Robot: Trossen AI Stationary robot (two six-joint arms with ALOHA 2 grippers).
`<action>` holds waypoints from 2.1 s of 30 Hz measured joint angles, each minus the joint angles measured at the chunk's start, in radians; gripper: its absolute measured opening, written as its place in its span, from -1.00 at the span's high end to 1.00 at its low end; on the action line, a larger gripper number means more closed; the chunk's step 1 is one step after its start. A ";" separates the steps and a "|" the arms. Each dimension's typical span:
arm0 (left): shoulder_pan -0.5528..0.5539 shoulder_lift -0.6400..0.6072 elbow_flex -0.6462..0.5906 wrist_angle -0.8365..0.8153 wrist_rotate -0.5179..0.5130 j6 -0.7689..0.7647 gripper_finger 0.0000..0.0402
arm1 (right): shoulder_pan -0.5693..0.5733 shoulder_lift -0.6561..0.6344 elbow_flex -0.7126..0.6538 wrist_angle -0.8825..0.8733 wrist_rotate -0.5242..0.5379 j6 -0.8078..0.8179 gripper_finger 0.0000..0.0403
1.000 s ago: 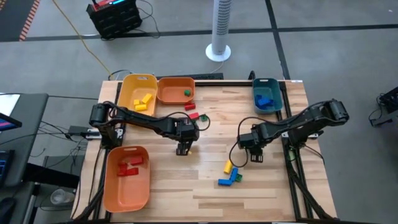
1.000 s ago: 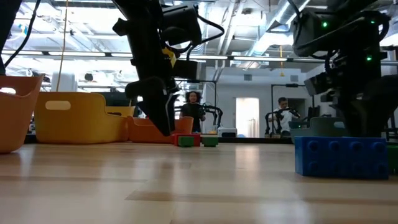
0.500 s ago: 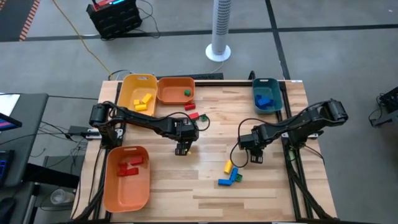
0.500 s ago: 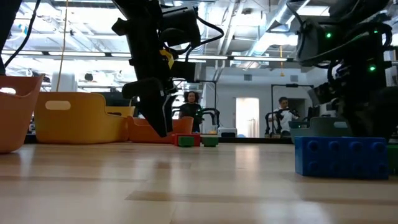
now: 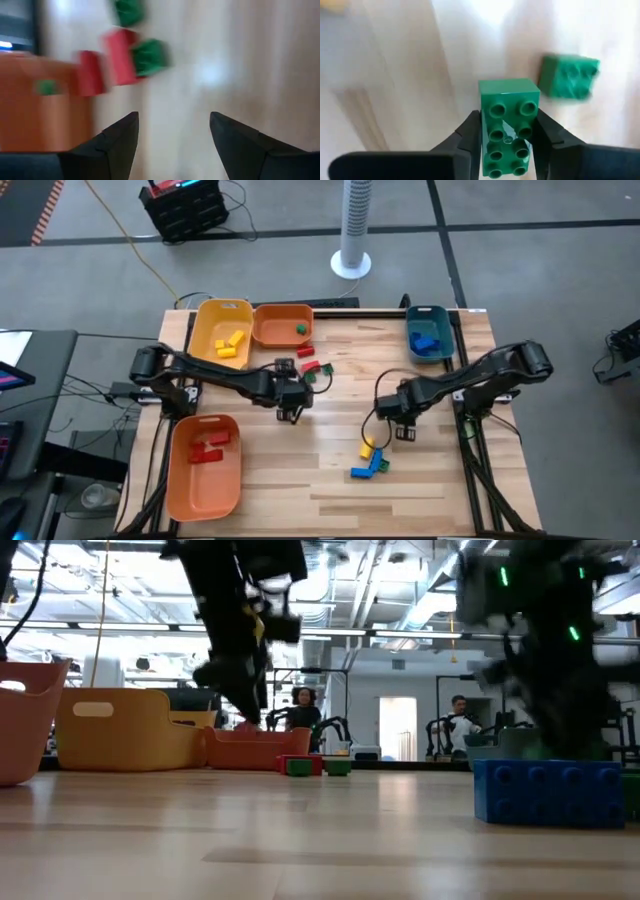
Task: Sort blocks
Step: Put the green game piece into the top orange bin
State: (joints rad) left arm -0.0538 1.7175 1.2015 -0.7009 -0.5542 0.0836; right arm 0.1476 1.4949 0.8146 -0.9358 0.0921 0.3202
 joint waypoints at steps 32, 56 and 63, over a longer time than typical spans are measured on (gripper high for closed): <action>-0.028 -0.327 -0.478 1.019 0.078 0.476 -0.20 | -0.325 0.034 0.066 1.067 -0.473 -0.238 0.42; -0.038 -0.294 -0.376 0.936 0.396 0.554 -0.23 | -0.273 0.165 0.335 0.781 -0.556 -0.266 0.39; -0.037 -0.275 -0.376 0.957 0.391 0.590 -0.23 | -0.269 0.165 0.373 0.732 -0.584 -0.266 0.39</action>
State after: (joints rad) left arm -0.0911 1.4425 0.8253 0.2562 -0.1633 0.6739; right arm -0.1219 1.6596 1.1877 -0.2042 -0.4919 0.0540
